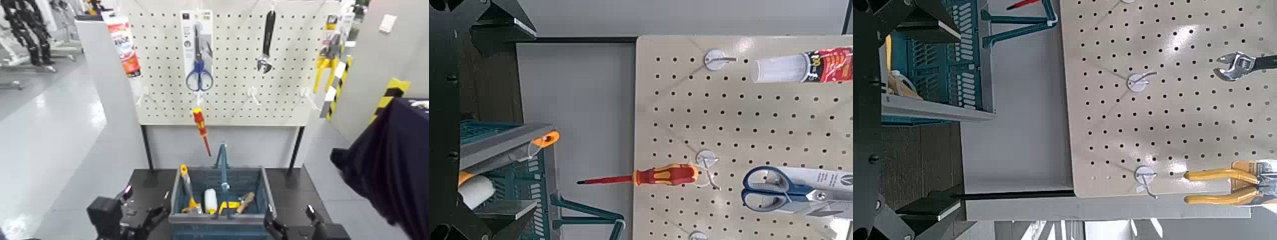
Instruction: Put the red screwdriver into the crate.
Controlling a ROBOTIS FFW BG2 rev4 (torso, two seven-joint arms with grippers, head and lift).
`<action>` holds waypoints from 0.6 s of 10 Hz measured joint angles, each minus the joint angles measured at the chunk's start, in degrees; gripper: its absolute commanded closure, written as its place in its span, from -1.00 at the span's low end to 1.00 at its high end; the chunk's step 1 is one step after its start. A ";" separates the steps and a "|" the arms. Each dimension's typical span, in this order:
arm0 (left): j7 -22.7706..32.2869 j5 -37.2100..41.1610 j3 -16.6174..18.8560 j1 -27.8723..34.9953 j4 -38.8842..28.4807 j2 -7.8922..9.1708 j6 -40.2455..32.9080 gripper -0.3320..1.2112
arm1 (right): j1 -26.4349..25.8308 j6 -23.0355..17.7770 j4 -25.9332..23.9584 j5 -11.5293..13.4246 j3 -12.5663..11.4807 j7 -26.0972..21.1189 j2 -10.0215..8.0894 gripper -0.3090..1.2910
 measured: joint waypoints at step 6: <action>-8.03 4.59 -0.82 -12.44 10.38 2.18 3.99 -0.42 | -0.13 0.00 0.47 -0.33 0.33 -0.09 0.23 -0.44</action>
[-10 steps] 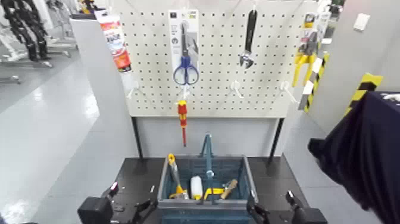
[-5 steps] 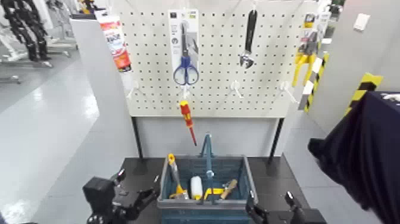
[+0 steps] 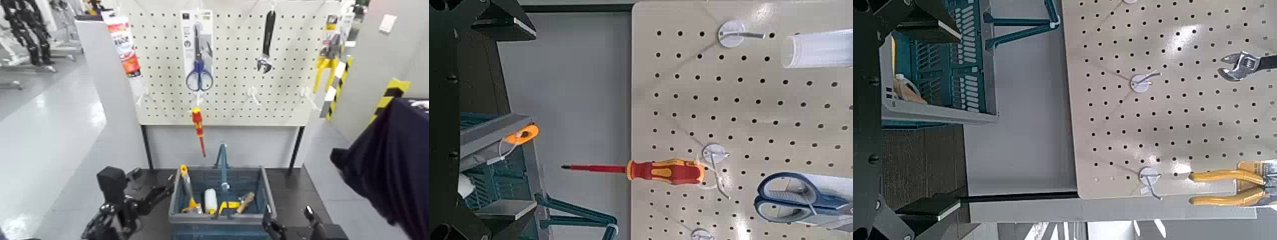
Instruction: Put the red screwdriver into the crate.
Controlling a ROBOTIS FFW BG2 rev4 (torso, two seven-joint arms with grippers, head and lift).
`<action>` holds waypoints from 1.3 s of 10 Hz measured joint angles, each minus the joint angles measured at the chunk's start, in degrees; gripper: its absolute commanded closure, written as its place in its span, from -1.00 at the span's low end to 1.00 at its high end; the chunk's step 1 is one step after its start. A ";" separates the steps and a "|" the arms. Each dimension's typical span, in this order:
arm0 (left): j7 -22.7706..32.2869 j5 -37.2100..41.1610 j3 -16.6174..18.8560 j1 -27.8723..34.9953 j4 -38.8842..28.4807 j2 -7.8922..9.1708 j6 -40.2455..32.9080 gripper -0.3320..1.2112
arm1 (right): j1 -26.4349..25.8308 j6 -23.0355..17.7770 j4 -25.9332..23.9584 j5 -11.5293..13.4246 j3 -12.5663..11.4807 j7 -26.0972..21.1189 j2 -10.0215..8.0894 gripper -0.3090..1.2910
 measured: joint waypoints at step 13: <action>-12.40 3.45 -10.29 -24.37 17.56 2.10 2.23 -0.42 | -1.00 -0.68 1.18 -0.74 0.85 0.00 0.03 -0.44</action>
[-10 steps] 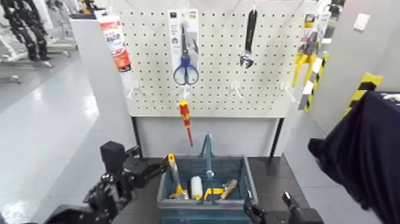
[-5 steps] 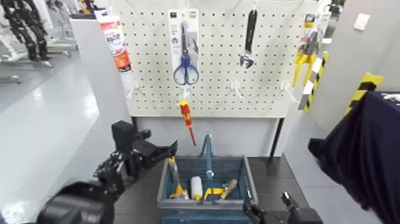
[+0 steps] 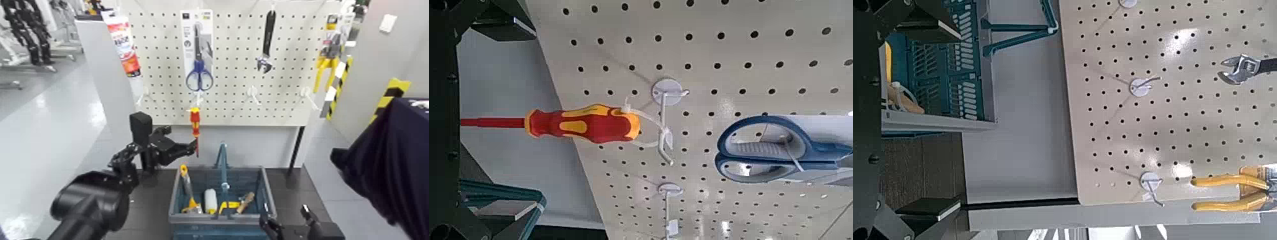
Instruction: Put the red screwdriver into the crate.
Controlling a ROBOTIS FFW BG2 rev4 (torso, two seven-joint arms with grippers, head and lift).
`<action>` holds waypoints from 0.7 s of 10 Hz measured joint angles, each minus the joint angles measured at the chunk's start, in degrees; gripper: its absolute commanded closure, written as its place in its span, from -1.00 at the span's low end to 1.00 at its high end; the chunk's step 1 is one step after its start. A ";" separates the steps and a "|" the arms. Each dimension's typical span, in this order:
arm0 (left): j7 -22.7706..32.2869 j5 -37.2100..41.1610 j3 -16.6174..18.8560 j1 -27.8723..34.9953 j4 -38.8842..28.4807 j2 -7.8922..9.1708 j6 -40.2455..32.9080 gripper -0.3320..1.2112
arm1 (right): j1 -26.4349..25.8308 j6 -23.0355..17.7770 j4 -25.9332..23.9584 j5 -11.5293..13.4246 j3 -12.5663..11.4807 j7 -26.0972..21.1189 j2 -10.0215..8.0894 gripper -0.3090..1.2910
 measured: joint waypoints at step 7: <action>-8.22 1.87 -4.73 -12.23 16.49 -2.77 -4.81 -0.42 | -0.50 -0.64 0.36 -0.34 0.44 0.00 -0.04 -0.44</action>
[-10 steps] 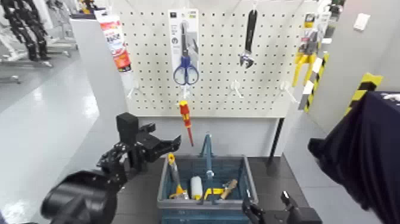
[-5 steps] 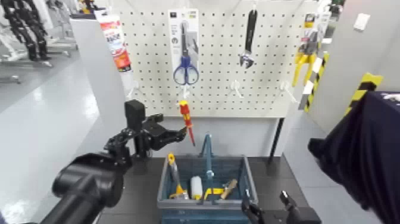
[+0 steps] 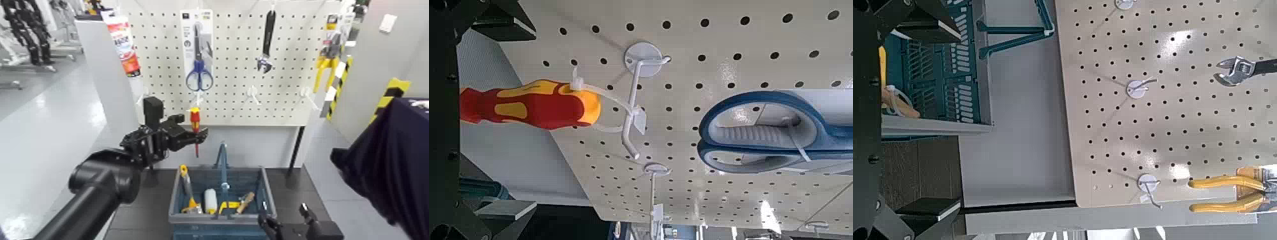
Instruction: Put the red screwdriver into the crate.
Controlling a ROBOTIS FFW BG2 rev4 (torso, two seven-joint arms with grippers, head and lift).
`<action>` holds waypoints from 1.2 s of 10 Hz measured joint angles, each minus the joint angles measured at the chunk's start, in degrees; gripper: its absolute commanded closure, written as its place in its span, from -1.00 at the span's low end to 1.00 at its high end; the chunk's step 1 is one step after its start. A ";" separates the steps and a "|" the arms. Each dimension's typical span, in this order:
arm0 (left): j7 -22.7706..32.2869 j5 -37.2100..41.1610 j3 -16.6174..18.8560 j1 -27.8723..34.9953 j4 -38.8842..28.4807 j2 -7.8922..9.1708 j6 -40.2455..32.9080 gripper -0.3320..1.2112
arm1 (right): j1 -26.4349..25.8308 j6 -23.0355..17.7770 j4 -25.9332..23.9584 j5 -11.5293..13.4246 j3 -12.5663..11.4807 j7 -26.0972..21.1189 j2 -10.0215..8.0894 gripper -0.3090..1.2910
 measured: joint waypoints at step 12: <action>-3.50 4.00 -2.24 -4.67 8.50 -1.89 -3.16 0.91 | -0.74 -1.42 -0.18 0.00 0.30 0.18 -0.49 -0.44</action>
